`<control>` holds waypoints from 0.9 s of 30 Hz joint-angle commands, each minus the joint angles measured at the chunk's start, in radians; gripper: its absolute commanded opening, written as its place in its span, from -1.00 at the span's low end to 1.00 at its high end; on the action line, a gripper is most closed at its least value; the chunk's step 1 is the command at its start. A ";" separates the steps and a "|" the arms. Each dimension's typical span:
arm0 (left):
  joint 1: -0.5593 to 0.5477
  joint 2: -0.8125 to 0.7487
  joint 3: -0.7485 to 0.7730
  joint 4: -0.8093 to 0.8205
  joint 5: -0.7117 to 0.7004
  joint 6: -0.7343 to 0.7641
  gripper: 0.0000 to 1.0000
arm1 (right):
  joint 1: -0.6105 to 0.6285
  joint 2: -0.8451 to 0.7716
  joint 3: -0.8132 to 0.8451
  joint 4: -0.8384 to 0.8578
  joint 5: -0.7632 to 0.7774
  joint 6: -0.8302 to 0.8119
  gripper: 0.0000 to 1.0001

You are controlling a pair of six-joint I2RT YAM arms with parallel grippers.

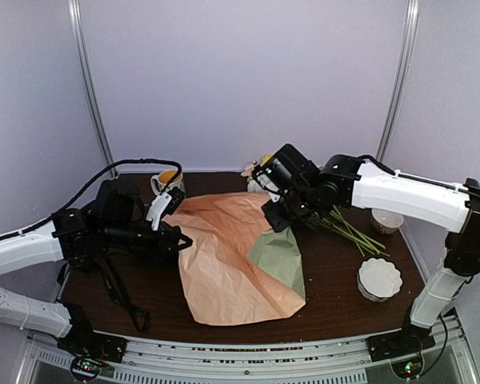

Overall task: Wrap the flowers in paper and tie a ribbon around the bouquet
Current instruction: Unfold the folded wrapping paper at the center of the board.

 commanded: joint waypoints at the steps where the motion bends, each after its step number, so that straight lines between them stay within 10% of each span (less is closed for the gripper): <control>1: 0.002 -0.057 0.062 -0.107 -0.108 0.057 -1.00 | -0.098 -0.186 -0.054 0.005 -0.088 0.008 -1.00; 11: 0.028 -0.117 0.185 -0.256 -0.141 0.093 -1.00 | -0.270 -0.553 -0.313 0.136 -0.279 0.118 -1.00; 27: 0.104 -0.061 -0.171 -0.237 0.048 -0.186 -1.00 | -0.343 -0.420 -0.681 0.285 -0.419 0.235 -1.00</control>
